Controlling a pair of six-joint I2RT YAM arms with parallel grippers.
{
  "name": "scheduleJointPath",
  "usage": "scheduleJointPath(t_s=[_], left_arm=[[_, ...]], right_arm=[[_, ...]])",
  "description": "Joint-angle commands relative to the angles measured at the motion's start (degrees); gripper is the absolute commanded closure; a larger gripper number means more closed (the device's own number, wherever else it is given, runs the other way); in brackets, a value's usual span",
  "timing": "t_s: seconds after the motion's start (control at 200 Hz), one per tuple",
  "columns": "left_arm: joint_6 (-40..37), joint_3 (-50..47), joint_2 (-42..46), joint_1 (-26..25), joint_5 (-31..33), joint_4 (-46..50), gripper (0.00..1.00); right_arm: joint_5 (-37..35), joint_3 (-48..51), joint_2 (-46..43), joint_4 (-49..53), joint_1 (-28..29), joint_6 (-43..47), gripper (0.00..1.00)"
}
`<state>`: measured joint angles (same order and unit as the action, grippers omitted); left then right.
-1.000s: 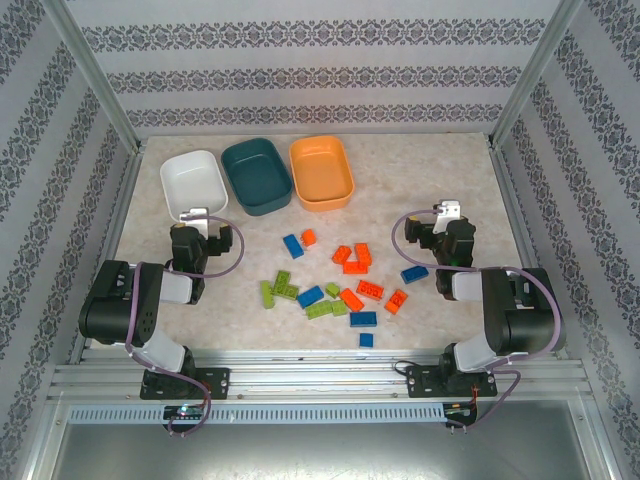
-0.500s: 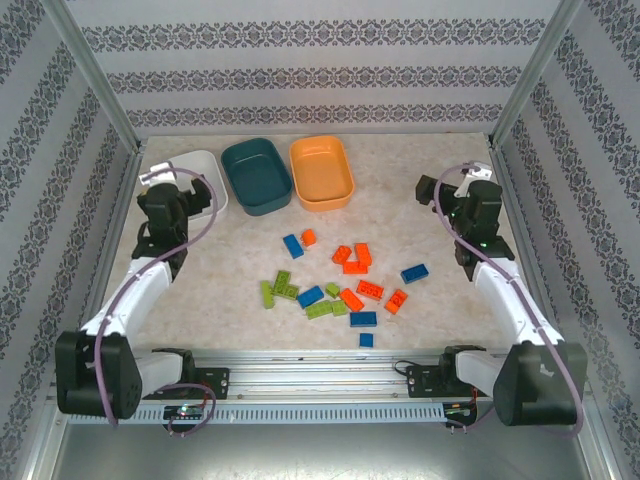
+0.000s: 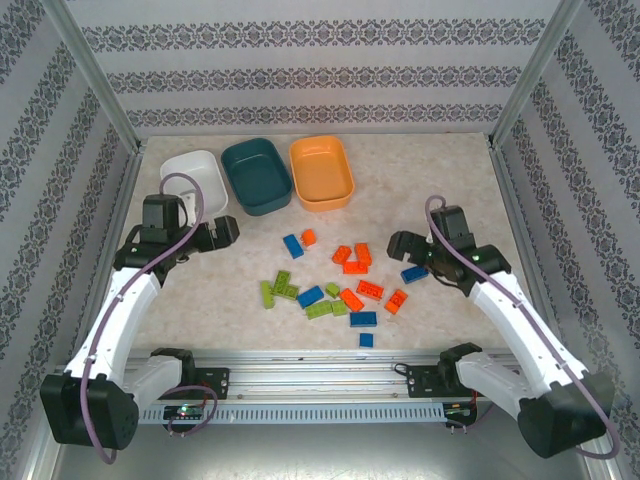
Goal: Sort the legos into containers by color
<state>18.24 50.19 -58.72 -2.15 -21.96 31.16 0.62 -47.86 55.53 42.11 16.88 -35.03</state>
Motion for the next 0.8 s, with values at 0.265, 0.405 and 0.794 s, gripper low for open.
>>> scheduleJointPath(t_s=[0.265,0.405,0.794], left_arm=[[-1.63,-4.66,3.10,-2.07,-10.58,0.50,0.00],[-1.04,-7.70,5.24,-2.07,-8.94,-1.96,0.00],[-1.63,-8.26,6.35,-2.39,-7.07,-1.74,0.00]], right_arm=[[-5.08,3.09,4.85,8.37,-1.26,-15.07,0.06],[-0.33,4.52,8.76,4.40,-5.48,-14.74,0.12],[1.09,3.09,21.49,-2.55,-4.91,-15.76,0.19]])
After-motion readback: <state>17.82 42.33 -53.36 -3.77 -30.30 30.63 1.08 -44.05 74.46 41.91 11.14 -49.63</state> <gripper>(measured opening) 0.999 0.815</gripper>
